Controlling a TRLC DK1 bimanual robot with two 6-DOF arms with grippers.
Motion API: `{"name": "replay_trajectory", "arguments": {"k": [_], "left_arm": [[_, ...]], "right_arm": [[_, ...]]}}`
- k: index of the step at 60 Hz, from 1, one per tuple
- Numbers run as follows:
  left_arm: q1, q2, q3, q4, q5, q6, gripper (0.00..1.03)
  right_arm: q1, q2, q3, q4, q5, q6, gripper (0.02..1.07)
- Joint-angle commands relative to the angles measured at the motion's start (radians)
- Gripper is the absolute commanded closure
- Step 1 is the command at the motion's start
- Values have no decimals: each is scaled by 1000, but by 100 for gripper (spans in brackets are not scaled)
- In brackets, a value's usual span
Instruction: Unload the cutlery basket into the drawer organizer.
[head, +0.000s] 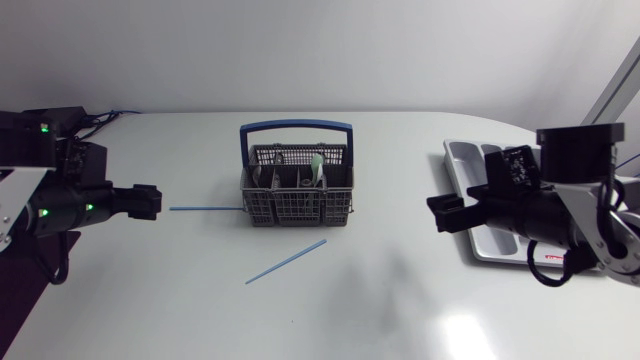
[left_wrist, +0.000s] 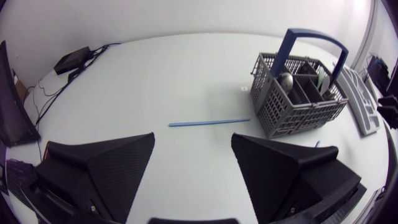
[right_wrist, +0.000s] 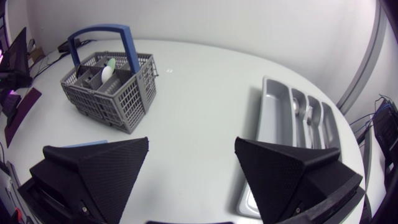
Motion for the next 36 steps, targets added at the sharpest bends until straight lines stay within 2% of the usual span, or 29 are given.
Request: {"name": "replay_trajectory", "arguments": {"k": [1,6,9,15,18,30,36], "left_arm": [[-2,94,78,-27,-1,156,18],[21,187,142,-60,-1,207,17],[26,243,185,-102,9,266,17],[84,342,250,-119,167,421,17],[93,404,286,-120,174,489,17],[102,569,377,-116,180,783,17],[110,658,460,-154,179,920,17]], "right_arm": [[14,76,50,-42,-41,12,7],[22,134,79,-62,-99,10,7],[38,167,90,-89,-113,-65,7],[84,243,119,-146,-113,-275,7],[104,288,136,-190,-110,-419,7],[184,391,219,-327,-144,-539,7],[233,426,265,-356,-159,-571,7]]}}
